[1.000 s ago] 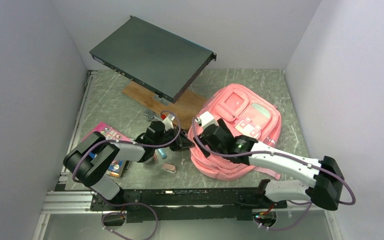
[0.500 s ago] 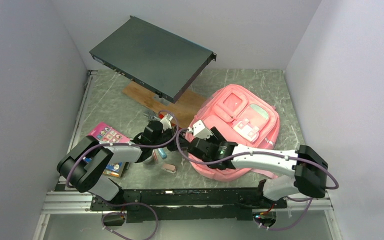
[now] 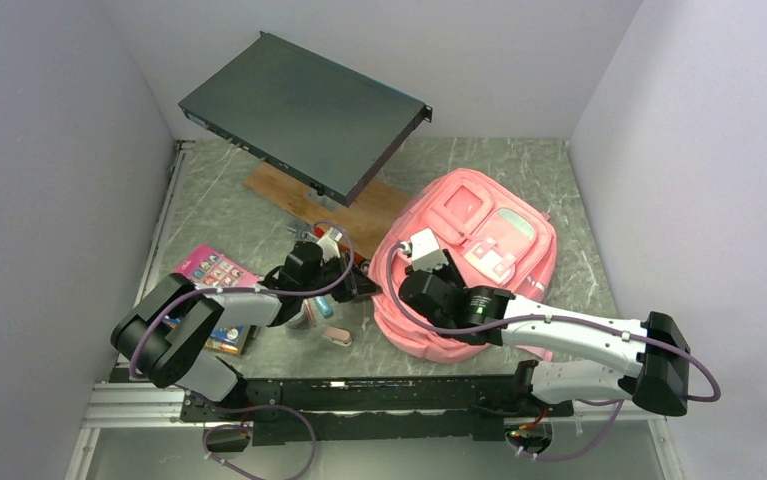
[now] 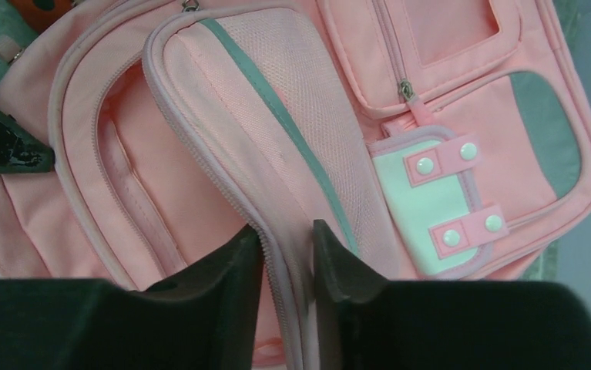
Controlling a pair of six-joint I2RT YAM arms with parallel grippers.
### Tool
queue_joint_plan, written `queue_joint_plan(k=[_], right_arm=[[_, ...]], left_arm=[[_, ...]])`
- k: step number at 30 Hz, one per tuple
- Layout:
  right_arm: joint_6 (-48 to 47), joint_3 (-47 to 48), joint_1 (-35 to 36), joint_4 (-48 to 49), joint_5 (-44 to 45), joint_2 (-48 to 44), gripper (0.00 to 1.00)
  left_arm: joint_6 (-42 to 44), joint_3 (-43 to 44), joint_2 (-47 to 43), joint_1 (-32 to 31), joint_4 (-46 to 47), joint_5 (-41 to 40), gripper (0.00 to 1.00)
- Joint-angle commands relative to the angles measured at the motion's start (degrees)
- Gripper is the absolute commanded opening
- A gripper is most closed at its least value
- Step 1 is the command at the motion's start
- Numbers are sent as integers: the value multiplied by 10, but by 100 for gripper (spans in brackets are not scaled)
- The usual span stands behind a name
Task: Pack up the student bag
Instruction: Unzip the student bag at the center of the board.
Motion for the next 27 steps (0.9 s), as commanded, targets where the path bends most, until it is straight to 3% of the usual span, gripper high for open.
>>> queue_joint_plan(k=[1,5,9,13,16,20,27], right_arm=[[-6,-2,-6,18,52,3,18],[-15,-11,-6,42,29,-3,0],[-25,-24,-6,67,4,-13,0],[-27,-32,-6,82,-4,-19,0],[-32,-38,-6,96,-11,-31,0],[-41,-49,-8,120,-23,-44,0],[-45,-50,-11,134,-38,-36,0]], left_arm=[[25,-2,-38,6,-8,-10,18],[54,1,-74,6,-58,-30,40],[102,7,-155,6,-144,-52,67],[169,34,-273,6,-310,-109,97],[207,50,-367,6,-480,-176,100],[217,72,-435,5,-635,-274,100],[165,77,-451,5,-761,-380,100]])
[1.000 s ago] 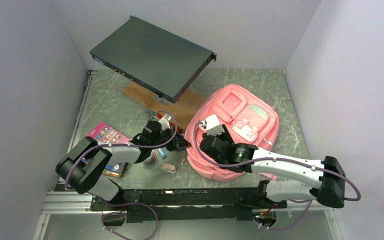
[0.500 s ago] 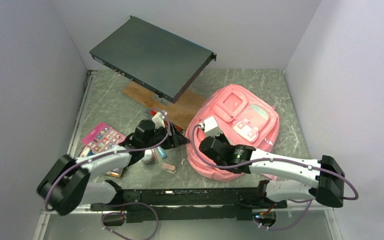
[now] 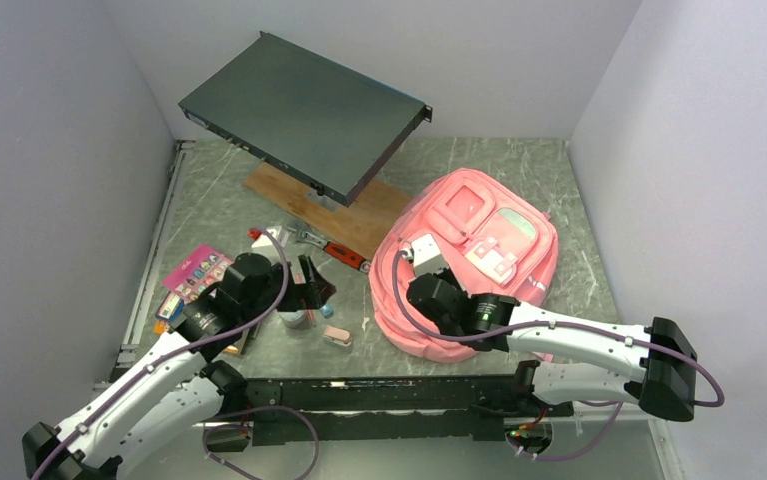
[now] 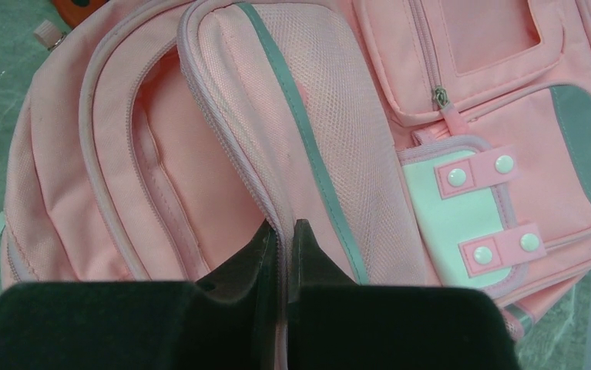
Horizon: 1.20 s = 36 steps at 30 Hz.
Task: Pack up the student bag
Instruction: Pick up the stationery from the center of the board.
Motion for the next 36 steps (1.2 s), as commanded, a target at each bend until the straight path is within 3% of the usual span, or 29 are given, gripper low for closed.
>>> queue_joint_plan(k=[1,6,15,32,36], right_arm=[[0,7,-3,50,0,-3,0],[1,6,-3,47,-7,-6,0],[5,1,-3,45,-13,-19,0],[0,-4,-3,52,-23,-30,0],[-3,-2,-3,53,-27,-30,0]], left_arm=[[-27,9,11,1,-122,-102,100],[-64,-4,59,1,-124,-138,100],[-38,-34,108,1,-17,-136,100],[-9,-44,175,1,39,-151,76],[-8,-48,186,1,46,-152,75]])
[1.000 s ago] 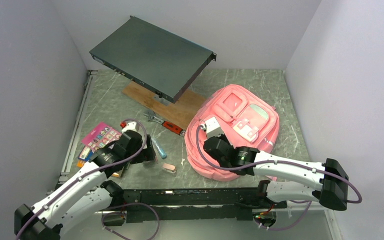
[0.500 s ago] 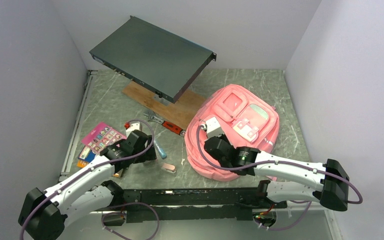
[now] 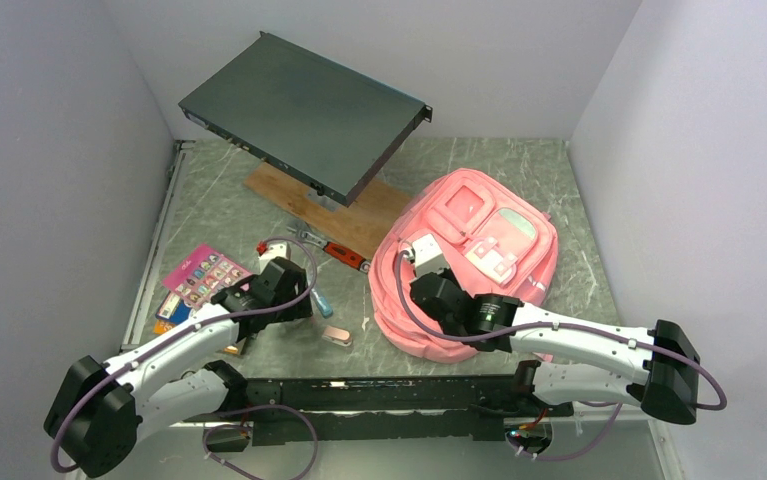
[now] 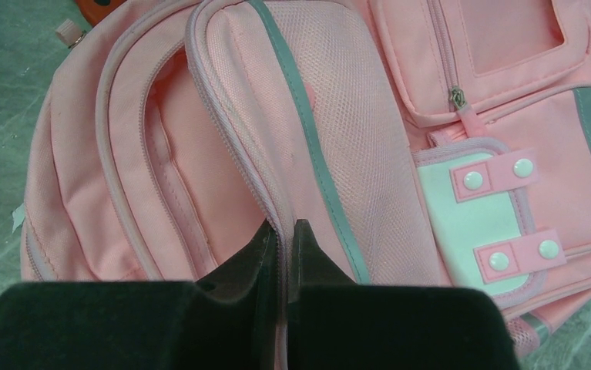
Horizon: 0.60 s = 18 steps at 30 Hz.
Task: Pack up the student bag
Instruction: Pick up the stationery from the center of the board.
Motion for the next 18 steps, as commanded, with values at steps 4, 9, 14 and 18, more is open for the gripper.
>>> queue_joint_plan(k=[4,9,14,18], right_arm=[[-1,10,-2,43,-2,-14,0],[-4,22,-1,33,-8,-11,0],[5,31,-1,27,-26,-23,0],[22,45,-3,20,-38,-28,0]], left_arm=[[6,-16,19,1,33,-12,71],[15,0,-8,1,9,-23,51],[48,40,-72,1,-20,11,38],[61,63,-116,1,32,129,38]])
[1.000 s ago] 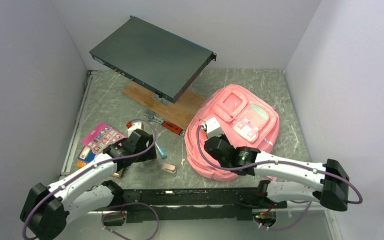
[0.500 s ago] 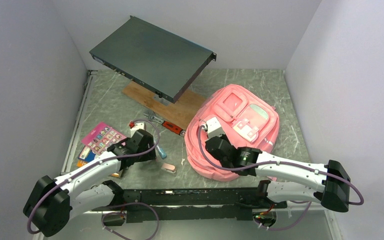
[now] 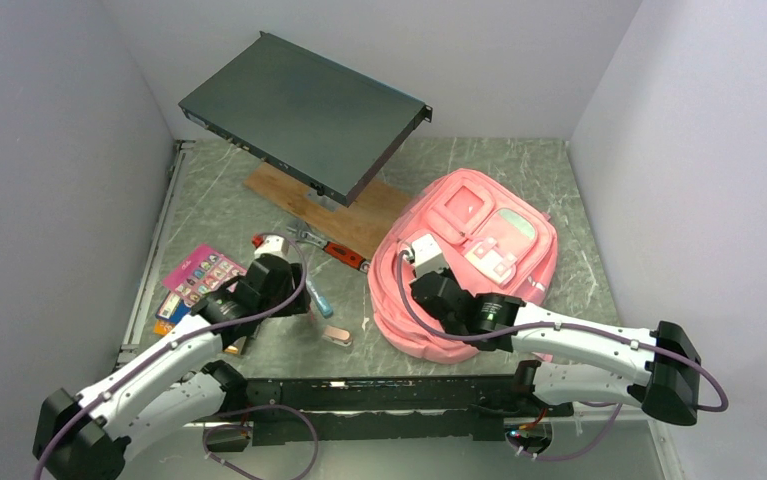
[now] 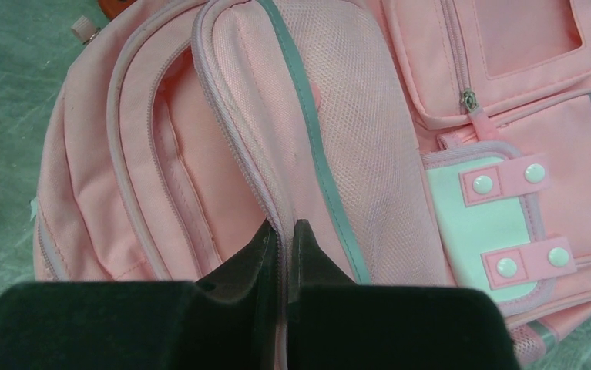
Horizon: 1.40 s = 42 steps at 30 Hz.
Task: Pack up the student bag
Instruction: Pick up the stationery from the center of the board, then place the stationery in the student bag.
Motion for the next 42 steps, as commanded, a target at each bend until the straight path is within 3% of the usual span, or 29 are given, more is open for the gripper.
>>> queue_joint_plan(k=[1,4,11,22,34,39,42], right_arm=[[32,49,-2,20,-21,-24,0],[44,58,-10,17,-43,-26,0],[87,67,-38,13,-92,-45,0],[120,58,-62,24,-139,-86,0],[131,61,-80,24,-155,-102,0],[129,68,-83,14,-156,-104,0],[128,68,-86,9,-152,-111,0]], left_arm=[[25,43,-50,-1,90,139,39],[5,36,-55,-29,200,214,42],[-14,34,48,-122,439,228,44],[-9,83,249,-182,625,239,42],[-5,130,364,-204,636,218,43],[27,169,388,-212,581,177,57],[28,184,389,-223,552,131,57]])
